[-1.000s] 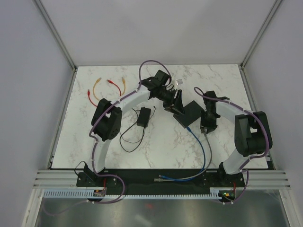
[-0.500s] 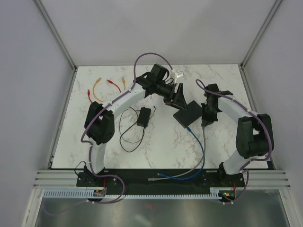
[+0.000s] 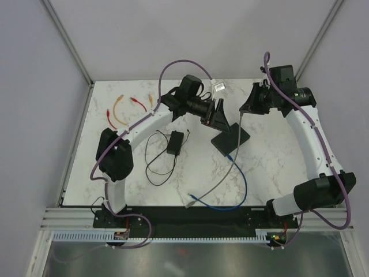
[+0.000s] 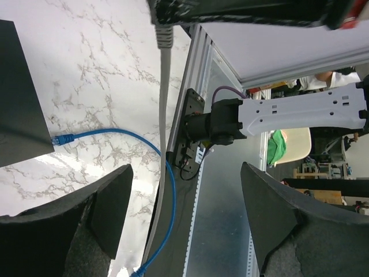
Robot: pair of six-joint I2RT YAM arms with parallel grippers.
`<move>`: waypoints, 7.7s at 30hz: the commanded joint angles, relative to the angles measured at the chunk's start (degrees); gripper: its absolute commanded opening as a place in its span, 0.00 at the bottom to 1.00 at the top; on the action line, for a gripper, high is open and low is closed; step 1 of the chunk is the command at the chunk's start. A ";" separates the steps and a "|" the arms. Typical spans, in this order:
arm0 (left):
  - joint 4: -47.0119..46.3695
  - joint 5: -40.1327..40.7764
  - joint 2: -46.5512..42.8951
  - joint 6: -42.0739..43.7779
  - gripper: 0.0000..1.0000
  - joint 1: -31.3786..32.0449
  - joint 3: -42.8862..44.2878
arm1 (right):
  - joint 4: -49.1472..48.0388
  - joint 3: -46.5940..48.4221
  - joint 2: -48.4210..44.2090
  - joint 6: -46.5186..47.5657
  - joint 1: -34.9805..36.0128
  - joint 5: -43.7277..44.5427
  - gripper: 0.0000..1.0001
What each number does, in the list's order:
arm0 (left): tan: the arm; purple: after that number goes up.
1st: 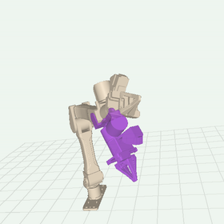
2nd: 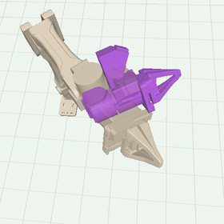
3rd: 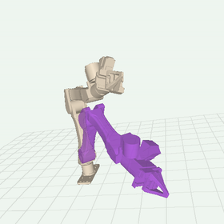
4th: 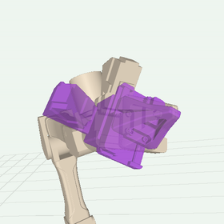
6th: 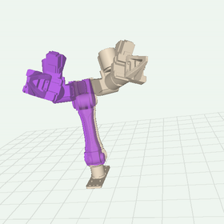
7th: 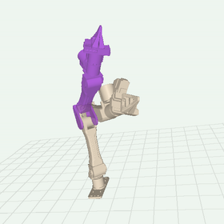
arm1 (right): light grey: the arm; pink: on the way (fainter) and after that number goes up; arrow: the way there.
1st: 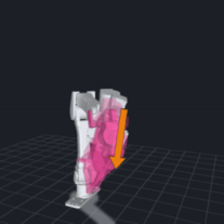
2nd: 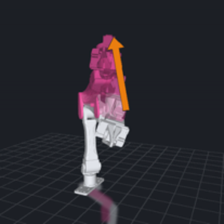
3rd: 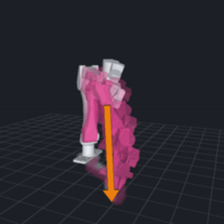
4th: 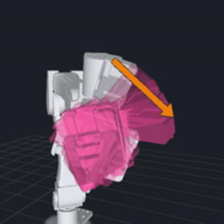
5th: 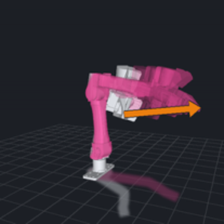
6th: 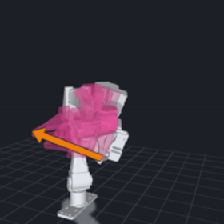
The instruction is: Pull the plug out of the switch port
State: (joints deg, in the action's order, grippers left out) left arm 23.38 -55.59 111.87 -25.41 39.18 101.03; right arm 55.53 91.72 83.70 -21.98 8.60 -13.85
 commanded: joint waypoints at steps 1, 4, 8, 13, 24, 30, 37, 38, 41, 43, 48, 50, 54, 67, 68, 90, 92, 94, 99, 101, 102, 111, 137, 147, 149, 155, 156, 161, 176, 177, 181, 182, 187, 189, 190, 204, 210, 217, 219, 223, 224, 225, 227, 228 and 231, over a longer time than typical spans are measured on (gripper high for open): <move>-2.11 1.89 -3.15 2.56 0.84 2.30 -1.63 | 2.30 4.33 -1.08 -3.86 -0.16 -6.54 0.00; -2.11 1.27 -3.50 3.43 0.84 4.05 -2.77 | 2.30 6.62 -1.17 -5.18 -0.34 -7.25 0.00; -2.02 0.57 -3.68 5.10 0.79 6.43 -5.31 | 2.13 8.64 -0.91 -6.32 -0.78 -7.59 0.00; -0.70 0.66 -2.37 5.90 0.75 7.14 -4.80 | 0.72 8.91 -1.08 -9.39 -1.22 -10.59 0.00; 2.29 2.85 -1.39 6.69 0.07 6.96 -5.14 | -0.51 9.35 -1.96 -12.39 -2.62 -14.71 0.00; 2.29 4.09 -2.28 6.51 0.50 6.96 -4.53 | -1.47 9.27 -2.49 -14.49 -3.06 -16.30 0.00; 2.11 2.86 0.71 5.46 0.16 7.14 -1.45 | -2.53 7.68 -3.46 -15.90 -4.91 -18.06 0.00; 2.11 3.03 0.54 5.54 0.09 7.14 -1.45 | -2.62 7.51 -3.54 -15.90 -4.91 -18.14 0.00; 2.11 4.61 -1.04 5.90 0.02 6.96 -1.98 | -2.44 7.16 -3.72 -15.73 -5.43 -18.23 0.00; 2.11 8.46 -3.75 6.86 0.02 6.79 -2.94 | -2.27 6.98 -3.72 -15.12 -5.96 -17.97 0.05; 2.64 15.14 -10.44 8.97 0.02 5.56 -4.27 | 0.01 7.42 -3.63 -12.74 -7.10 -14.99 0.42; 2.73 16.48 -13.07 8.97 0.02 4.86 -4.18 | 1.16 7.42 -3.55 -11.87 -7.11 -14.28 0.55; 3.51 19.72 -15.46 7.75 0.02 1.00 -2.78 | 2.13 7.42 -3.46 -11.25 -7.28 -13.66 0.61; 10.19 20.70 -14.32 3.70 0.02 -18.43 10.92 | 2.39 6.01 -3.72 -10.10 -7.28 -14.10 0.61; 11.42 21.22 -14.32 3.70 0.02 -19.39 11.29 | 2.39 6.01 -3.89 -9.93 -7.28 -14.10 0.62; 24.00 50.55 -8.07 22.83 0.02 -35.31 24.04 | 2.48 4.96 -3.63 -8.87 -7.28 -15.51 0.62; 24.17 55.30 -8.08 25.05 0.02 -35.40 22.19 | 2.57 4.96 -3.55 -8.79 -7.28 -15.51 0.62; 24.26 59.01 -7.73 28.91 0.02 -35.40 20.88 | 2.57 4.70 -3.37 -8.87 -7.28 -15.77 0.62; 24.08 54.12 -3.07 35.95 0.02 -36.10 19.03 | 2.48 3.90 -3.11 -8.96 -7.28 -16.30 0.62; 24.35 46.68 -1.23 36.04 0.02 -36.71 18.41 | 2.57 3.73 -3.02 -8.96 -7.37 -16.39 0.62; 25.04 45.58 0.61 36.83 0.02 -36.80 18.41 | 2.57 3.73 -3.02 -8.96 -7.28 -16.39 0.62; 26.63 39.42 7.65 37.45 0.03 -37.07 18.23 | 2.57 3.64 -3.02 -8.87 -7.28 -16.30 0.61; 28.93 29.38 10.48 13.50 0.45 -38.65 20.11 | 3.36 2.94 -1.44 -7.99 -7.19 -16.13 0.63; 7.04 14.81 -0.25 -0.16 0.53 -23.64 3.30 | 2.57 -8.38 -2.05 -2.73 -6.49 -12.43 0.63; 5.11 13.67 0.27 -2.00 0.55 -18.99 2.33 | 0.82 -13.99 -2.31 -1.67 -6.05 -11.20 0.63; -0.87 6.56 6.42 -8.42 0.50 -10.19 3.38 | -10.07 -27.35 -1.79 -0.79 -5.79 -14.70 0.61; -1.57 6.03 7.82 -8.69 0.50 -9.30 3.47 | -13.05 -29.04 -0.92 0.17 -5.70 -15.67 0.61; -6.49 1.81 12.92 -14.12 0.44 -4.73 4.26 | -20.89 -38.36 0.58 1.23 -5.79 -17.71 0.55; -14.24 -1.36 24.53 -25.21 0.40 -0.16 6.99 | -28.54 -38.99 12.01 3.26 -5.96 -21.57 0.57; -14.32 -1.27 25.23 -25.48 0.40 -0.16 6.81 | -29.33 -38.99 12.36 2.82 -5.96 -21.57 0.57; -14.15 -0.92 26.11 -26.36 0.38 -0.24 6.37 | -30.30 -38.64 13.77 2.55 -5.96 -22.01 0.58; -14.15 -0.57 26.03 -26.45 0.38 -0.16 5.76 | -30.30 -38.72 14.12 2.64 -5.96 -22.01 0.58; -8.64 2.58 26.64 -25.05 0.36 -0.33 4.96 | -30.92 -39.78 14.82 2.91 -5.96 -22.19 0.53; -4.68 3.91 27.51 -23.56 0.33 -0.33 6.45 | -31.88 -40.57 14.82 2.38 -5.96 -22.36 0.49; -2.57 5.48 27.69 -21.81 0.32 -0.42 7.67 | -32.23 -40.83 14.82 2.29 -5.88 -22.71 0.47; 1.32 9.45 29.10 -20.38 0.26 -1.03 6.89 | -34.96 -44.26 14.30 0.36 -5.00 -25.44 0.35; 1.32 9.10 29.36 -20.21 0.26 -1.12 6.81 | -35.66 -45.67 13.68 0.53 -5.00 -25.09 0.36; 1.50 8.75 29.80 -20.03 0.25 -1.12 6.81 | -35.49 -47.95 12.10 1.41 -4.82 -23.24 0.43; 1.41 8.57 29.89 -20.03 0.25 -1.12 6.81 | -35.40 -48.04 12.19 1.59 -4.91 -22.98 0.42; 1.50 8.57 29.81 -20.03 0.24 -1.12 6.90 | -35.49 -47.34 12.54 1.23 -5.00 -22.54 0.42; 1.58 8.48 29.72 -19.94 0.24 -1.12 6.90 | -35.58 -47.25 12.89 1.41 -4.91 -22.54 0.42; 1.58 8.57 29.72 -19.94 0.24 -1.12 6.81 | -35.66 -46.90 13.24 1.24 -4.91 -22.71 0.42; 1.67 8.48 29.72 -19.94 0.24 -1.12 6.55 | -35.84 -46.20 14.64 0.80 -4.91 -23.24 0.42; 1.67 8.40 29.72 -19.94 0.24 -1.12 6.37 | -35.84 -45.93 15.00 0.53 -4.91 -23.24 0.41; 1.67 8.48 29.54 -20.03 0.23 -1.12 6.11 | -35.75 -45.84 16.05 0.27 -5.00 -22.72 0.40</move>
State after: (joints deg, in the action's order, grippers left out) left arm 22.85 -48.56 140.00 -47.86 38.26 106.89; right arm 19.16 45.63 97.38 -22.57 3.14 -39.03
